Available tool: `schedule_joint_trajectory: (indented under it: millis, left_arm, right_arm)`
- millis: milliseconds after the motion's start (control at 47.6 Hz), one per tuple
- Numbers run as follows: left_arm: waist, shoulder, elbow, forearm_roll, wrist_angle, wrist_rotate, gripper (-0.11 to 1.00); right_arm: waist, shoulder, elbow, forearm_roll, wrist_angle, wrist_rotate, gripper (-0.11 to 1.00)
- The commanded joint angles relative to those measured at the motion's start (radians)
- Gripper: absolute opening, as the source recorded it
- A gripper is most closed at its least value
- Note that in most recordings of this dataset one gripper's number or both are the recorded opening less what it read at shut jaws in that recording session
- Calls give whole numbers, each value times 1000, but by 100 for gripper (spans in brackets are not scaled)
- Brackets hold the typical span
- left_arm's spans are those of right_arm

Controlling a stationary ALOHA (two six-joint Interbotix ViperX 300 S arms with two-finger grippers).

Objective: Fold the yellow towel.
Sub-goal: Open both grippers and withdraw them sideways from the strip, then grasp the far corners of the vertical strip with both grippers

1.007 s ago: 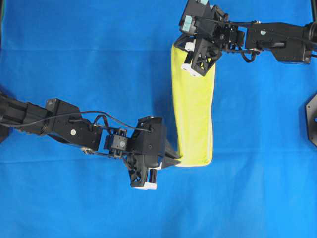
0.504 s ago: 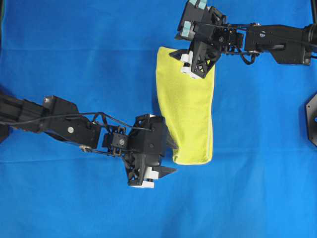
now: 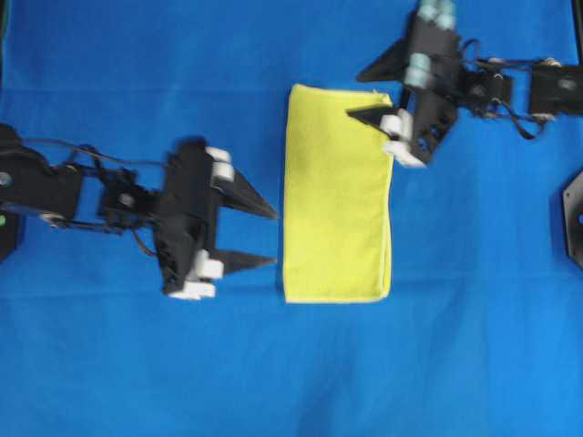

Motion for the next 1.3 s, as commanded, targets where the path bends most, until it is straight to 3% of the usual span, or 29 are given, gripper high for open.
schedule_joint_trajectory:
  millis: [0, 210, 504, 776, 923, 1133, 1280]
  left_arm:
    - [44, -69, 44, 2, -69, 5, 66]
    - [152, -173, 199, 3, -199, 6, 66]
    - [175, -218, 301, 2, -225, 5, 66]
    - [175, -190, 270, 2, -221, 2, 66]
    - [190, -143, 221, 0, -218, 0, 66]
    - [293, 14, 87, 2, -153, 14, 66]
    - [360, 146, 3, 2, -147, 51, 66]
  right_arm:
    - [18, -87, 55, 18, -49, 2, 61]
    - [21, -238, 195, 66, -110, 2, 61]
    - [23, -298, 331, 135, -196, 2, 61]
    - [21, -290, 319, 141, -193, 2, 61]
    - [-21, -284, 291, 167, -155, 0, 61]
    - [-150, -166, 227, 163, -78, -14, 61]
    - [-196, -35, 156, 124, -54, -15, 61]
